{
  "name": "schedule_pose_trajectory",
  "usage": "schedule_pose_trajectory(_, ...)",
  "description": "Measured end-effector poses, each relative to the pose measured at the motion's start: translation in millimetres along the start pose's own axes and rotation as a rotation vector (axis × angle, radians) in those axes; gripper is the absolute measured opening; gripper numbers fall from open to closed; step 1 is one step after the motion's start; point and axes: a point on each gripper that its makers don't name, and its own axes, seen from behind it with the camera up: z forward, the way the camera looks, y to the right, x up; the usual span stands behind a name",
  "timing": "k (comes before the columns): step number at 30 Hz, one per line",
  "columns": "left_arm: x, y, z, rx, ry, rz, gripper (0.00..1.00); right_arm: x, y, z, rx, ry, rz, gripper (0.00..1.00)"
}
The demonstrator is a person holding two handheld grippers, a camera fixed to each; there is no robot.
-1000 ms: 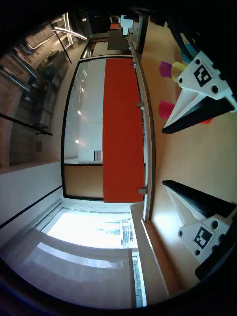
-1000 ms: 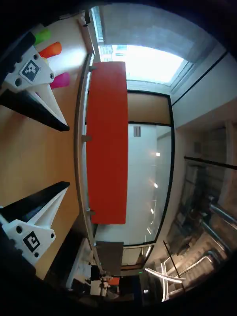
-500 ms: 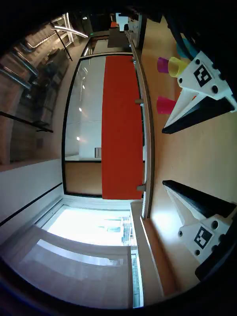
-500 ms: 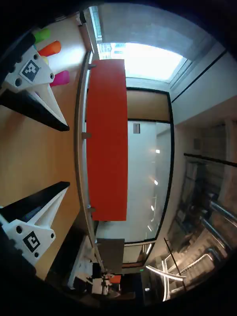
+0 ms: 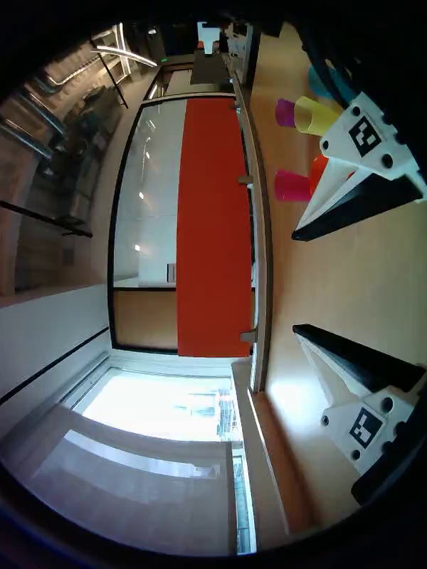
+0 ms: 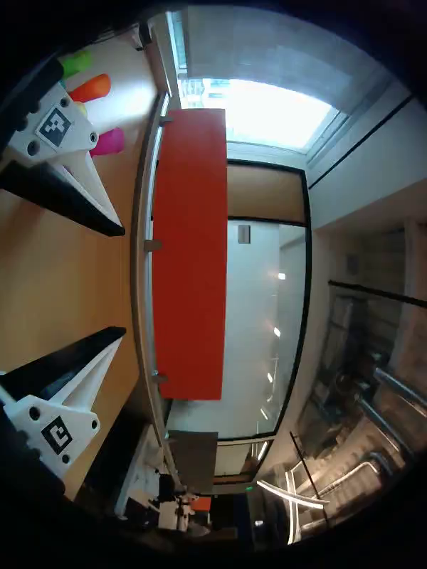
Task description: Pour water
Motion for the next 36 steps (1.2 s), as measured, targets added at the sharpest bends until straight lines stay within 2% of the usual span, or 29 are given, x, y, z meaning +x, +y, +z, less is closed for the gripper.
schedule_pose_trajectory(8,-6.9,-1.2,1.4,0.000,-0.014,-0.016,0.86,2.2,-0.1,1.3,0.000,0.000,-0.008,0.99)
schedule_pose_trajectory(15,-13.1,0.7,3.7,-0.004,-0.029,0.008,0.86,1.8,1.0,-0.5,-0.001,0.002,-0.003,0.99)
schedule_pose_trajectory(25,-15.3,1.0,5.6,-0.005,-0.037,0.008,0.86,1.5,-0.3,-1.6,0.001,0.001,-0.003,0.98)
schedule_pose_trajectory(36,-14.8,1.8,5.5,-0.008,-0.040,0.010,0.86,4.7,-0.8,-6.0,0.008,0.031,-0.010,0.98)
